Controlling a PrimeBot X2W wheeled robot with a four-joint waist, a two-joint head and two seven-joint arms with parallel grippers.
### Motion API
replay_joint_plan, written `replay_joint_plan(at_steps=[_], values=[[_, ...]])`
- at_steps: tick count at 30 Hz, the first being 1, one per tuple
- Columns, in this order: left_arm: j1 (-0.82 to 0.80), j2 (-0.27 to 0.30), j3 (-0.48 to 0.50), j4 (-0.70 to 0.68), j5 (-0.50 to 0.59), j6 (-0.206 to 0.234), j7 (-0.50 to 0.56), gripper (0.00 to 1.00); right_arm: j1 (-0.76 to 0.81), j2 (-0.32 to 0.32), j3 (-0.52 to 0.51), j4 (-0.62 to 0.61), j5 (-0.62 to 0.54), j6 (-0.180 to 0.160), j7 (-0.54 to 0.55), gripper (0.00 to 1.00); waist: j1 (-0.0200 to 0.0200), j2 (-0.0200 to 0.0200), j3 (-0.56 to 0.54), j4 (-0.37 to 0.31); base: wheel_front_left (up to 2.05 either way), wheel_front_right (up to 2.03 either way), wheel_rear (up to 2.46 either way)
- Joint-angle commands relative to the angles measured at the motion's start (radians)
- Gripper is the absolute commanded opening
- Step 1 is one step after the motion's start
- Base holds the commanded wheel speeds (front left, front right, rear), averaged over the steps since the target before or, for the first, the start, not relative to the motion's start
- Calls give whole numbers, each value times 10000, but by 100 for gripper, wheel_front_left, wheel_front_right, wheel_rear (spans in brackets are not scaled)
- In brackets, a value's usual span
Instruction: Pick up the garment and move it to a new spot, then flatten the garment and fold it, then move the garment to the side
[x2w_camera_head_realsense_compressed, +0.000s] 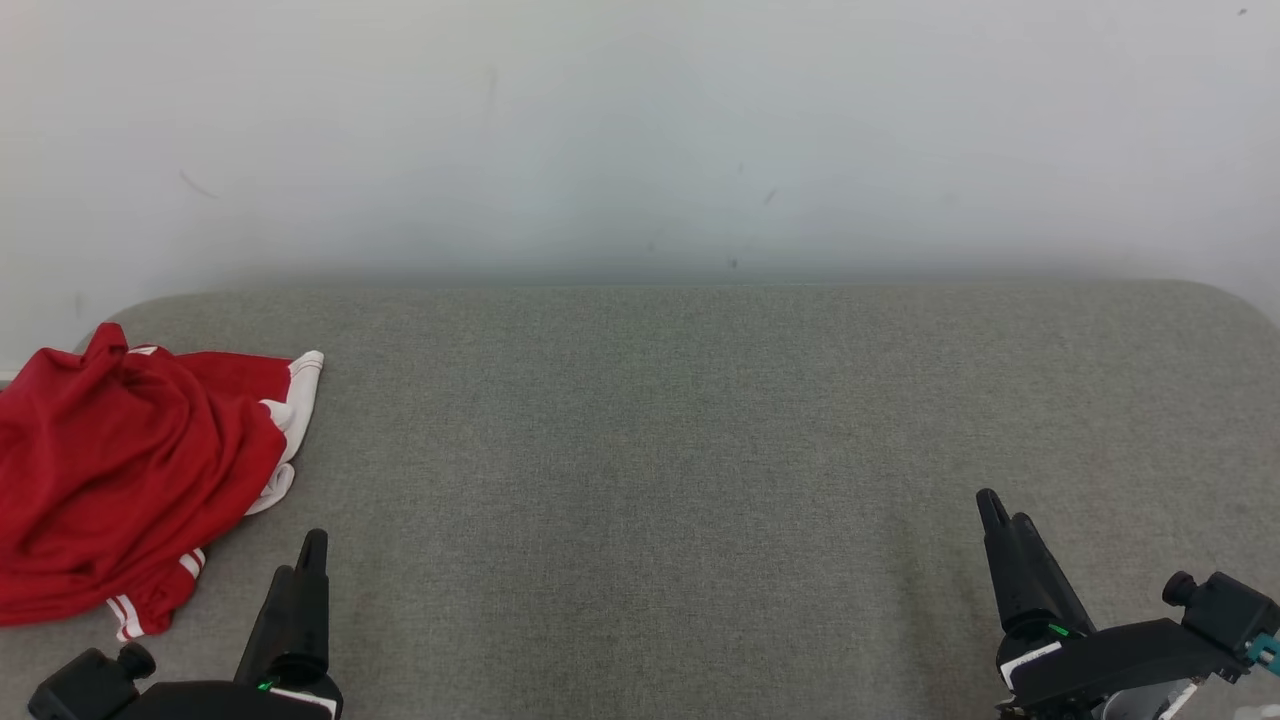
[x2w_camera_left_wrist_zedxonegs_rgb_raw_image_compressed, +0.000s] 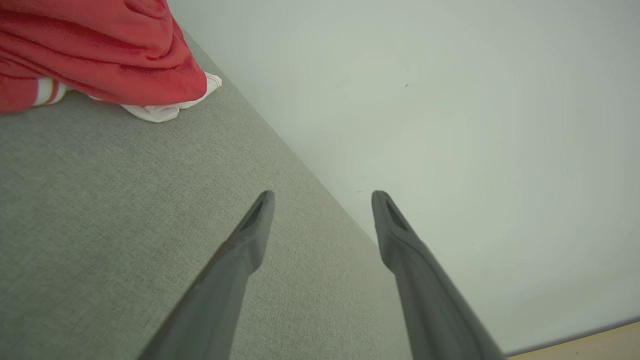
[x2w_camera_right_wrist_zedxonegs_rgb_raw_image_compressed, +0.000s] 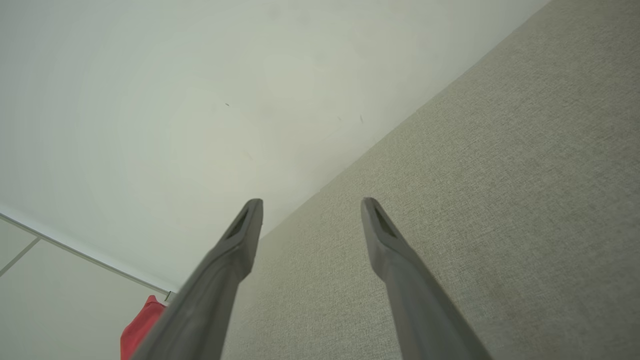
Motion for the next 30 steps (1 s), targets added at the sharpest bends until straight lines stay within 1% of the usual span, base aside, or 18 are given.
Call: replay_joint_plan(at_steps=[1, 7, 16, 25, 30], values=[[-202, 169, -80, -135, 335, 119, -89, 100, -153, -100, -66, -104, -340, 0, 41, 100, 0, 0, -3, 11, 0, 0, 0], [-276, 441, -364, -206, 1001, 399, -220, 100, -155, -108, -216, -185, -1368, 0, 160, 100, 0, 0, -18, 51, 0, 0, 0], [-300, 751, -781, -346, 1807, 799, -353, 100, -188, -117, -622, -498, -3284, 0, 512, 100, 0, 0, -30, 80, 0, 0, 0], [-390, 1073, -1165, -417, 2543, 1165, -410, 100, -123, -124, -663, -767, -4364, 0, 904, 100, 0, 0, -14, 118, 0, 0, 0], [-448, 1263, -1390, -426, 2965, 1346, -450, 100, -120, -128, -764, -826, -4743, 0, 1031, 100, 0, 0, -13, 149, 0, 0, 0]])
